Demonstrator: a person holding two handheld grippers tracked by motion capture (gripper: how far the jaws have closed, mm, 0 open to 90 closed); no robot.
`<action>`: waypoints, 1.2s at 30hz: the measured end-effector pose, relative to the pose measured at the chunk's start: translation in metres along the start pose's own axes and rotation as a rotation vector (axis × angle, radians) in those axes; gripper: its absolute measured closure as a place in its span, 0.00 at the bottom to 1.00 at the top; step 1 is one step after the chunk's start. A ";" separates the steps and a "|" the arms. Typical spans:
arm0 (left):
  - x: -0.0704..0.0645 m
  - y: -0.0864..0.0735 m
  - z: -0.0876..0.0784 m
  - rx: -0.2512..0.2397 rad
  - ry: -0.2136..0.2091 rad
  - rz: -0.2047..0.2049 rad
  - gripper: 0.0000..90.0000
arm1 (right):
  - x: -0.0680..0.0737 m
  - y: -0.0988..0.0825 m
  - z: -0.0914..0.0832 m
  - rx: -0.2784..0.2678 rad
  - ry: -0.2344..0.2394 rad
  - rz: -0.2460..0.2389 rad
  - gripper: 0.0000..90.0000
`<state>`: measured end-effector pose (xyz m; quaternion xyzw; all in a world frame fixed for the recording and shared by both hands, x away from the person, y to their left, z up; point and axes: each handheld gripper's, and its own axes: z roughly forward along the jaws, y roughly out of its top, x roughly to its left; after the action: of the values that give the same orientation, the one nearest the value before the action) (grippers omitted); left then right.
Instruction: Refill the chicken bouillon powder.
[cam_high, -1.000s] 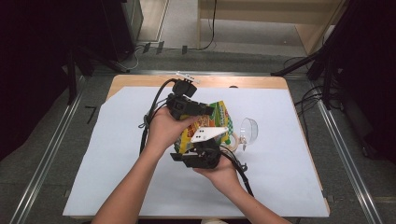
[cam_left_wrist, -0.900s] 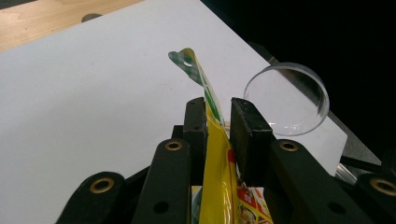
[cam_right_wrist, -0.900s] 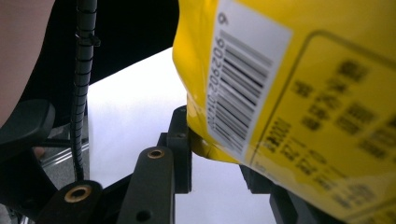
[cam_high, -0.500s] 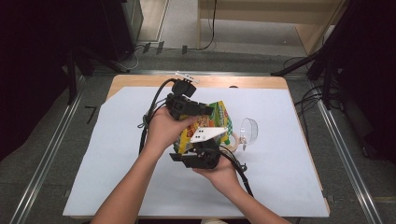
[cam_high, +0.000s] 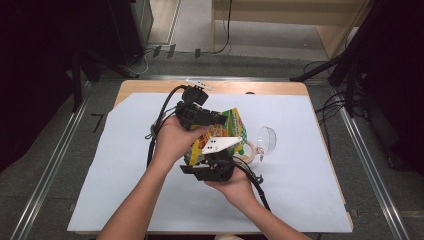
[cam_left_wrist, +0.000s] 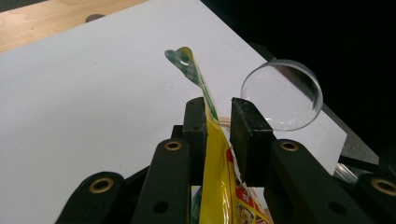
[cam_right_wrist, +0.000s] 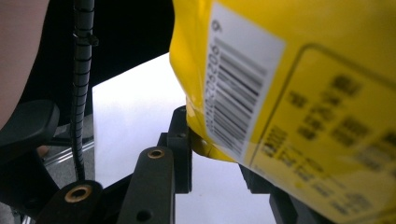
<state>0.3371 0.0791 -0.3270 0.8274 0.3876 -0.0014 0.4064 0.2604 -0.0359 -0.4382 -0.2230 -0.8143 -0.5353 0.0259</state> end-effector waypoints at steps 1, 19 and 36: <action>0.000 0.000 0.000 0.001 -0.001 0.003 0.85 | 0.000 0.000 0.000 0.000 -0.001 -0.002 0.78; -0.004 0.001 0.000 0.007 0.006 0.009 0.84 | 0.002 0.000 0.000 -0.004 0.004 -0.002 0.78; 0.000 -0.001 0.001 0.012 -0.004 -0.001 0.84 | 0.002 -0.001 0.003 -0.001 0.002 0.003 0.79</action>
<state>0.3362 0.0790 -0.3282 0.8298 0.3869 -0.0057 0.4022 0.2586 -0.0328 -0.4400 -0.2238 -0.8137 -0.5358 0.0272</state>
